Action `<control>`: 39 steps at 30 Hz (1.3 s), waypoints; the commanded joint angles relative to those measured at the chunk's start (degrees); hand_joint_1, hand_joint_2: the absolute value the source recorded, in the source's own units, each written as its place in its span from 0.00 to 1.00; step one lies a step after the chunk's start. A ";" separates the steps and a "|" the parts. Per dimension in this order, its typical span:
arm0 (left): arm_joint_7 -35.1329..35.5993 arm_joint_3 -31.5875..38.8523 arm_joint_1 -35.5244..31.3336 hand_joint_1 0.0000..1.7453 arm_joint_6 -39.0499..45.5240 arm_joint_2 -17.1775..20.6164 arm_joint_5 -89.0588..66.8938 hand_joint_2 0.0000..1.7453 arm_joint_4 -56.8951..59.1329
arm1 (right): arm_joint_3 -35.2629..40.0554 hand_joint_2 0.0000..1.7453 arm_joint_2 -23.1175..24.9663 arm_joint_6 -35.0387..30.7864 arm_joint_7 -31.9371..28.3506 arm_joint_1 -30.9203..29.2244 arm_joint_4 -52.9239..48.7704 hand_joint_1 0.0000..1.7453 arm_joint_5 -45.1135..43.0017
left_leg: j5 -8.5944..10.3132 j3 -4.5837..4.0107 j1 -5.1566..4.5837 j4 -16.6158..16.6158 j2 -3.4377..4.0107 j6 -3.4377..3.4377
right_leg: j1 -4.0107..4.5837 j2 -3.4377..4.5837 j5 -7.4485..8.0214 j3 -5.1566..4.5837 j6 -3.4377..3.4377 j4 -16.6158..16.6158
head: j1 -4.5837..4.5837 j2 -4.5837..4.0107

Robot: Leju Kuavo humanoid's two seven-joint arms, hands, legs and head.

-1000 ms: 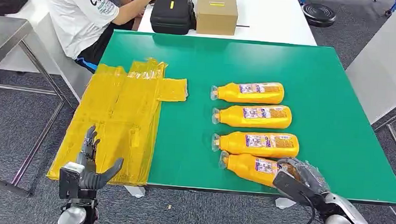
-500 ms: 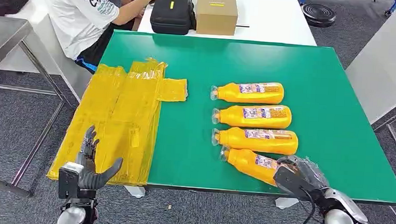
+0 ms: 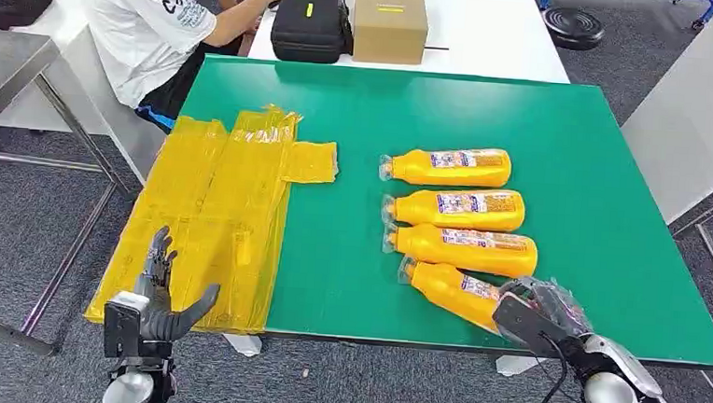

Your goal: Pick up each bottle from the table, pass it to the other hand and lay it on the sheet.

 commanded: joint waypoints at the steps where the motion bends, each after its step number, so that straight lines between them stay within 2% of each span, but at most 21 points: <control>1: 0.45 1.15 -1.25 0.00 -0.31 0.28 0.01 1.00 2.87 | 1.35 1.00 1.70 0.18 1.48 0.51 4.68 1.00 1.45 | -0.04 0.22 0.12 -0.07 -0.05 -0.13 | 0.13 -0.09 -0.03 0.28 -0.11 -0.14 | 0.00 0.00; 5: 0.51 0.94 -1.31 0.00 -0.37 0.40 0.02 1.00 3.13 | 1.10 1.00 1.59 0.18 1.53 0.88 4.65 1.00 1.53 | -0.05 0.43 0.17 -0.08 -0.10 -0.15 | 0.18 -0.16 -0.04 0.51 -0.14 -0.20 | 0.00 0.00; 7: 0.51 0.73 -1.19 0.00 -0.40 0.56 0.06 1.00 3.19 | 1.00 1.00 1.54 0.23 1.63 0.92 4.69 0.90 1.73 | -0.01 0.41 0.16 -0.07 -0.17 -0.14 | 0.18 -0.22 -0.03 0.51 -0.12 -0.19 | 0.07 0.00; 9: 0.52 0.74 -1.16 0.00 -0.39 0.56 0.06 1.00 3.21 | 1.03 1.00 1.49 0.26 1.64 0.93 4.70 0.90 1.78 | -0.05 0.39 0.12 -0.07 -0.10 -0.09 | 0.13 -0.06 -0.02 0.45 -0.09 -0.16 | -0.20 0.00; 13: 0.52 0.74 -1.16 0.00 -0.39 0.56 0.06 1.00 3.21 | 1.03 1.00 1.49 0.26 1.64 0.93 4.70 0.90 1.78 | -0.05 0.46 0.16 -0.09 -0.17 -0.15 | 0.18 -0.17 -0.05 0.54 -0.14 -0.19 | -0.17 0.00; 15: 0.54 0.78 -1.12 0.00 -0.35 0.59 0.09 1.00 3.20 | 1.10 1.00 1.35 0.29 1.66 1.01 4.63 0.67 1.92 | -0.03 0.41 0.10 -0.08 -0.15 -0.10 | 0.11 -0.14 -0.04 0.46 -0.09 -0.15 | -0.17 0.00; 16: 0.54 0.78 -1.11 0.00 -0.35 0.59 0.09 1.00 3.21 | 1.10 1.00 1.32 0.29 1.66 1.03 4.62 0.47 1.94 | -0.06 0.47 0.15 -0.08 -0.19 -0.15 | 0.16 -0.19 -0.07 0.56 -0.14 -0.18 | -0.17 0.00; 17: 0.54 0.78 -1.11 0.00 -0.36 0.61 0.10 1.00 3.25 | 1.11 1.00 1.22 0.31 1.65 1.12 4.64 0.45 1.97 | -0.04 0.44 0.13 -0.09 -0.16 -0.12 | 0.14 -0.15 -0.05 0.50 -0.11 -0.17 | -0.17 0.00; 18: 0.54 0.79 -1.14 0.00 -0.37 0.63 0.10 1.00 3.35 | 1.13 1.00 1.12 0.33 1.64 1.14 4.68 0.37 2.01 | -0.03 0.41 0.09 -0.07 -0.17 -0.08 | 0.11 -0.15 -0.04 0.46 -0.08 -0.14 | -0.17 0.00; 20: 0.54 0.82 -1.16 0.00 -0.38 0.65 0.12 1.00 3.57 | 1.14 1.00 0.98 0.34 1.63 1.06 4.84 0.36 2.04 | -0.04 0.43 0.11 -0.07 -0.17 -0.10 | 0.13 -0.16 -0.05 0.49 -0.09 -0.15 | -0.17 0.00; 22: 0.54 0.82 -1.16 0.00 -0.38 0.65 0.12 1.00 3.57 | 1.14 1.00 0.98 0.34 1.63 1.06 4.84 0.31 2.04 | -0.04 0.45 0.12 -0.08 -0.17 -0.12 | 0.13 -0.17 -0.06 0.51 -0.11 -0.16 | -0.18 0.00; 29: 0.52 0.76 -1.07 0.00 -0.42 0.53 0.16 1.00 3.29 | 0.19 1.00 1.74 -0.41 1.55 1.28 4.08 0.29 2.08 | -0.02 0.41 0.10 -0.07 -0.17 -0.09 | 0.11 -0.16 -0.03 0.47 -0.09 -0.14 | -0.15 0.00; 33: -0.29 0.68 -0.10 0.00 -0.54 0.00 1.20 1.00 1.37 | -1.63 1.00 1.68 -2.34 1.16 2.19 0.82 0.23 2.58 | -0.02 0.39 0.08 -0.05 -0.17 -0.08 | 0.09 -0.15 -0.04 0.44 -0.07 -0.11 | -0.17 0.00; 39: -2.03 0.52 -0.11 0.00 -1.52 -0.39 4.01 1.00 -0.34 | -3.79 1.00 0.36 -2.78 -0.11 2.17 -3.49 0.22 1.56 | -0.09 0.38 0.12 0.01 -0.18 -0.15 | 0.13 -0.18 -0.11 0.46 -0.15 -0.07 | -0.18 0.00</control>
